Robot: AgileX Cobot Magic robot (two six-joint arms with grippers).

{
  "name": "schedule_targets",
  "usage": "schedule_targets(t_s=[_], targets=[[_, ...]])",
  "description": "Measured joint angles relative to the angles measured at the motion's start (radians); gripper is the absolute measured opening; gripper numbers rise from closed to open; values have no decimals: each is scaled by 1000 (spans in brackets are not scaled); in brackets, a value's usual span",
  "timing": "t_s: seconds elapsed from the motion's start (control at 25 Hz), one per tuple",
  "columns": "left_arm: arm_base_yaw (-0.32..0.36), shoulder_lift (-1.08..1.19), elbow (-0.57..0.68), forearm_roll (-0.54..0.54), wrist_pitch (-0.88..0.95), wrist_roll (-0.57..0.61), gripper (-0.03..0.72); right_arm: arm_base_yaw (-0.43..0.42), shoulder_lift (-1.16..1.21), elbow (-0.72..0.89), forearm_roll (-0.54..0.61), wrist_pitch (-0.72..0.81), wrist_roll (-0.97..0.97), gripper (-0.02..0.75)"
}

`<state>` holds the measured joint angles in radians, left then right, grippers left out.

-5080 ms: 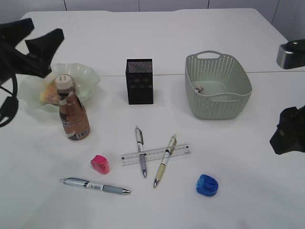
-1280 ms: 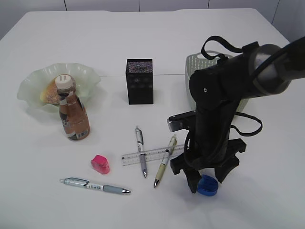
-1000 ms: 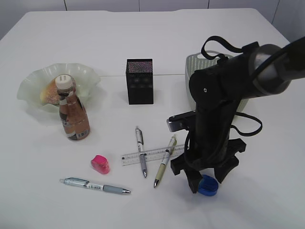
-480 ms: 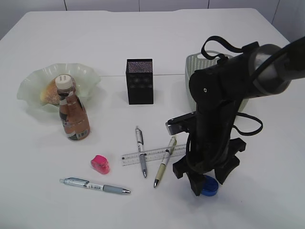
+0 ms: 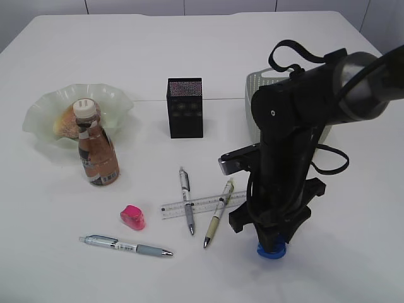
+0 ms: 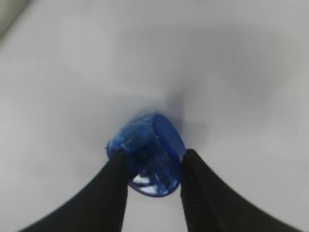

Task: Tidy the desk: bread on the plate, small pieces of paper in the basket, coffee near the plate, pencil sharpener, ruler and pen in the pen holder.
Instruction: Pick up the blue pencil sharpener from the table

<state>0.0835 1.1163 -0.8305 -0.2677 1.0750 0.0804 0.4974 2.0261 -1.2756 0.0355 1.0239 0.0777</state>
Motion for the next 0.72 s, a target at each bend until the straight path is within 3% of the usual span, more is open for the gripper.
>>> schedule_targets(t_s=[0.32, 0.6, 0.72], targets=[[0, 0, 0, 0, 0, 0, 385, 0, -4, 0, 0, 0, -6, 241], [0, 0, 0, 0, 0, 1, 381, 0, 6, 4, 4, -2, -11, 383], [0, 0, 0, 0, 0, 2, 381, 0, 9, 4, 4, -5, -28, 407]])
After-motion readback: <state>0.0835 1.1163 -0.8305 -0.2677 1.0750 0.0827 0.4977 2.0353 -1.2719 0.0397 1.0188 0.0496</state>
